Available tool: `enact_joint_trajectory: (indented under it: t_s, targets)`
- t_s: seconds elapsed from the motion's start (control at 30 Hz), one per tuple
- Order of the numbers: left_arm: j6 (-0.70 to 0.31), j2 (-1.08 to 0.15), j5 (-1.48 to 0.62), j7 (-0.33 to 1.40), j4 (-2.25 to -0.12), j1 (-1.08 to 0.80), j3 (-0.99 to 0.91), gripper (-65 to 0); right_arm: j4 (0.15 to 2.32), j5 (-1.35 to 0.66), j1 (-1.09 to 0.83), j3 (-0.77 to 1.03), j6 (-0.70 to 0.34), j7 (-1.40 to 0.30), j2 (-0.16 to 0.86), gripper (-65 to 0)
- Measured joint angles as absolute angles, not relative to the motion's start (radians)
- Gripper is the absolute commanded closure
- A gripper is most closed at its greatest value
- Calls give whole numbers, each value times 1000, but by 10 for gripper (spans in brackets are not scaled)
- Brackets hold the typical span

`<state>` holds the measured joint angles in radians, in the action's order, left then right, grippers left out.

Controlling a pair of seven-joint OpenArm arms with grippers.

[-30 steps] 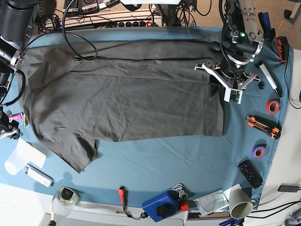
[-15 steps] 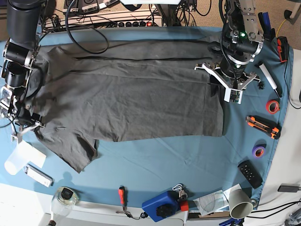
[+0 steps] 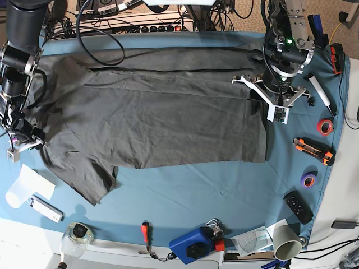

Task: Fold the T-shirt properly
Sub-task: 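Move the right gripper to the shirt hem corner and grasp it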

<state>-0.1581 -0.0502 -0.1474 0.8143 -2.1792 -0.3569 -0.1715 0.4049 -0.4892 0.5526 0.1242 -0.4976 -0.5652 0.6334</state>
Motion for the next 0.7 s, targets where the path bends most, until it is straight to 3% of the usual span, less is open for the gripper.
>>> enact_joint_trajectory:
  t_s: [0.1, 0.33, 0.7]
  targets:
    - [-158, -50, -147, 814, -2179, -357, -171, -204, 430, -552, 534, 124, -499, -635, 645, 0]
    - [-158, -50, -147, 814, -2179, -356, -171, -204, 466, -776, 512, 124, -661, -939, 695, 0]
    - [-158, -50, -147, 814, -2179, -357, -171, -204, 688, -1091, 309, 119, -696, -1202, 798, 0]
